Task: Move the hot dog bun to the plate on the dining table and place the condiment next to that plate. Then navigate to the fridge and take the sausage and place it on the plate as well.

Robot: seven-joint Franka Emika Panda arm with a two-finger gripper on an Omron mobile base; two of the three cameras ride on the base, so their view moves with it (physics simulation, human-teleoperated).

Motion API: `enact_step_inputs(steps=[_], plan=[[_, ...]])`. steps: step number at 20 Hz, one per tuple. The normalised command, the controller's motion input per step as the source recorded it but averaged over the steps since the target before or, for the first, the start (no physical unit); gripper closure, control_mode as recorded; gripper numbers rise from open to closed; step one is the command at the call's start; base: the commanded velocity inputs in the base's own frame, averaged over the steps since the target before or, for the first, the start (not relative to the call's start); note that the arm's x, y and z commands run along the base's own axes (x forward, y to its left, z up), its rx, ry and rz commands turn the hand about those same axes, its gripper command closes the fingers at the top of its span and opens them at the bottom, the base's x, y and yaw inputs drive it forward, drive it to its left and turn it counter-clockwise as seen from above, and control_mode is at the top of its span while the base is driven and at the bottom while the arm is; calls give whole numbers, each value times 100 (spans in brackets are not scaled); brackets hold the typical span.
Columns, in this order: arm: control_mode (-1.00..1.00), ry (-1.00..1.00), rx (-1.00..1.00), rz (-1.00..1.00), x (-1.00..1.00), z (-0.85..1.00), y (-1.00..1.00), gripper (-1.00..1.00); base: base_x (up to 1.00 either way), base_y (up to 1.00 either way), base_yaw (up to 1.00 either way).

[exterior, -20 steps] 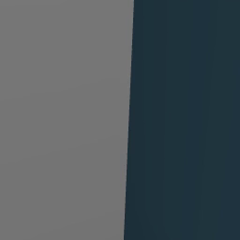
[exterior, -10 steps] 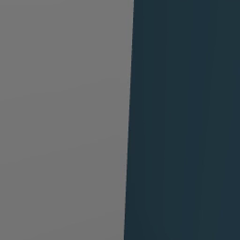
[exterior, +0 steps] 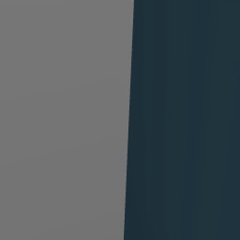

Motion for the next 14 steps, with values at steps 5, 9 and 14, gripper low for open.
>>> enact_step_inputs(steps=[5, 9, 14], plan=[[-100, 0, 0, 1, -71, 6, -1, 100, 0, 0, 0], [-100, 0, 0, 0, -66, 1, -4, 100, 0, 0, 0], [-100, 0, 0, 0, -53, -2, -10, 100, 0, 0, 0]])
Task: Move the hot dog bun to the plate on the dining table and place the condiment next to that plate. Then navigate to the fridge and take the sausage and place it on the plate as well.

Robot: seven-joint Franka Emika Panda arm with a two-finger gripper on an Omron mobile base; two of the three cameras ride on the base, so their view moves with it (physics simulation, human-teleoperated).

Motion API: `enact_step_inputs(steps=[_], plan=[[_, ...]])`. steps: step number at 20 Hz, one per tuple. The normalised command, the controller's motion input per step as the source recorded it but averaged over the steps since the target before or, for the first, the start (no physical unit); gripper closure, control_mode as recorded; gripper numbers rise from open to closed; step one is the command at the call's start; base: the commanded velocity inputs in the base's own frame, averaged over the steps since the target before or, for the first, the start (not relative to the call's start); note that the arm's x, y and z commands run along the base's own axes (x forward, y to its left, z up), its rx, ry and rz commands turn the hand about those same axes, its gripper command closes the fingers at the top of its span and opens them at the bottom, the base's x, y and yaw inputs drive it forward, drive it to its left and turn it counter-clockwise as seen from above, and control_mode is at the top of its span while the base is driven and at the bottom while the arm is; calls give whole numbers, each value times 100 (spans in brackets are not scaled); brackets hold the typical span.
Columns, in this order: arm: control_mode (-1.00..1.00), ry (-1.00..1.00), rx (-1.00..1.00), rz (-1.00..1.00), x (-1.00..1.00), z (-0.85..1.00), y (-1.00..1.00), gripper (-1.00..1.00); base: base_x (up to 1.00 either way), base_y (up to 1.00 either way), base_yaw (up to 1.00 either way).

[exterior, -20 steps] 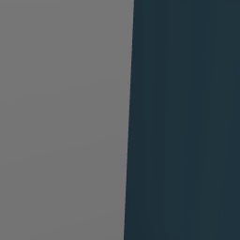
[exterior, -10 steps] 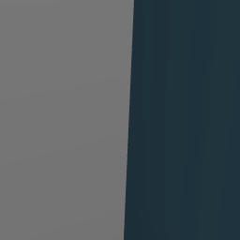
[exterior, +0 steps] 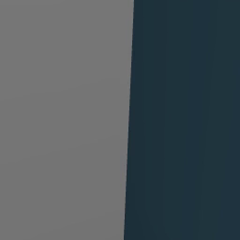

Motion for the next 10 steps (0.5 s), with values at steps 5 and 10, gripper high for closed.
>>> enact_step_inputs(steps=[5, 10], plan=[[-100, 0, 0, 0, -1, -2, 0, 100, 0, 0, 0], [100, 0, 0, 0, -14, -10, 0, 100, -31, 0, 0]])
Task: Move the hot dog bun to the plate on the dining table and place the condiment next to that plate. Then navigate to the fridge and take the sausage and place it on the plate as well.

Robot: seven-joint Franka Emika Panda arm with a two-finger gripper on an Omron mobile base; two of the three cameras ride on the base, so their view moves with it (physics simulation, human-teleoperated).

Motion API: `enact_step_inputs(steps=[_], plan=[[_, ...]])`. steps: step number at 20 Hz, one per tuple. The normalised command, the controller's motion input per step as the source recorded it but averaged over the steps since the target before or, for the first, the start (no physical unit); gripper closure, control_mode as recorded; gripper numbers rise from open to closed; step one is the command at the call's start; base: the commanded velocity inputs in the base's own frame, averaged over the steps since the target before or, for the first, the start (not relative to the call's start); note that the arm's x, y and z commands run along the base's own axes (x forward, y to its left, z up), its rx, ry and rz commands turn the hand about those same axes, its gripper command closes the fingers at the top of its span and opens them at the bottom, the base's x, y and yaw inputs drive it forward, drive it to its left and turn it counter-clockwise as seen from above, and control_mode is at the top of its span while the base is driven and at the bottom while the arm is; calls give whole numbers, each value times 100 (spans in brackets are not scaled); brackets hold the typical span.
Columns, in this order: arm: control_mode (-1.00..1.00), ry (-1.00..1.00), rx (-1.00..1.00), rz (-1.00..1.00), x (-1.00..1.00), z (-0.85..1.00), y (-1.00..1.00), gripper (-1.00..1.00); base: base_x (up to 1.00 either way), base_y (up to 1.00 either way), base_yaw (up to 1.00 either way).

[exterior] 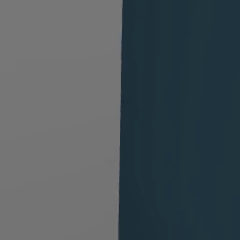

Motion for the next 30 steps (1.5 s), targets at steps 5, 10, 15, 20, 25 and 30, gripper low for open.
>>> enact_step_inputs(steps=[5, 10, 15, 20, 25, 30], plan=[[100, 0, 0, 0, 0, 0, 0, 100, -100, 0, -3], [100, 0, 0, 0, 0, 0, 0, 100, -100, 0, -3], [100, 0, 0, 0, 0, 0, 0, 100, -100, 0, -3], [100, 0, 0, 0, 0, 0, 0, 100, -100, 0, -2], [100, 0, 0, 0, 0, 0, 0, 100, -100, -1, -2], [100, 0, 0, 0, 0, 0, 0, 100, -100, -4, -1]])
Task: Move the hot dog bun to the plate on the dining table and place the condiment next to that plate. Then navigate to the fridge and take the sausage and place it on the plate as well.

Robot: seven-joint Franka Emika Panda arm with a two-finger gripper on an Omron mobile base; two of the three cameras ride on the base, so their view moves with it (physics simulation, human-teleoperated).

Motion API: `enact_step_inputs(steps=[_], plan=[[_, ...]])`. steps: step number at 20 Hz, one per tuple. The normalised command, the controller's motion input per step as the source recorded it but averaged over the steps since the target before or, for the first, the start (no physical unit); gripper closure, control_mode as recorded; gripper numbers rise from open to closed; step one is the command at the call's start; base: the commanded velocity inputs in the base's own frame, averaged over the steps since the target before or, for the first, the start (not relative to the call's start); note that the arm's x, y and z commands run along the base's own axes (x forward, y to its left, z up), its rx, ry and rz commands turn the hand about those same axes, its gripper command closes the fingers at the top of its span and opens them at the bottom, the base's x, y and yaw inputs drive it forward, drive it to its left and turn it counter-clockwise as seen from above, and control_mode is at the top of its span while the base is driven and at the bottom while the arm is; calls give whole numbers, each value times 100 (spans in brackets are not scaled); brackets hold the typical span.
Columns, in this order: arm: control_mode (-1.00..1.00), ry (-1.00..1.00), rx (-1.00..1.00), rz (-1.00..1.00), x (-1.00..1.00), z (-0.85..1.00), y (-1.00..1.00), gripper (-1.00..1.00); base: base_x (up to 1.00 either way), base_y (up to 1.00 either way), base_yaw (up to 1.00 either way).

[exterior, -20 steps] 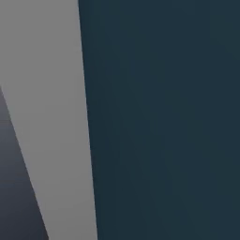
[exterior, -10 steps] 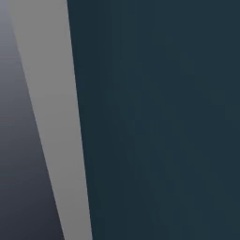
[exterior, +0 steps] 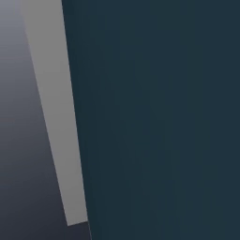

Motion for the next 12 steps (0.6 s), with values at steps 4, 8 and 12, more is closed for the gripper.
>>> enact_step_inputs(steps=[4, 8, 12], plan=[[100, 0, 0, 0, 0, 0, 0, 100, -100, -4, -1], [100, 0, 0, 0, 0, 0, 0, 100, -100, -6, 0], [100, 0, 0, 0, 0, 0, 0, 100, -100, -12, 0]])
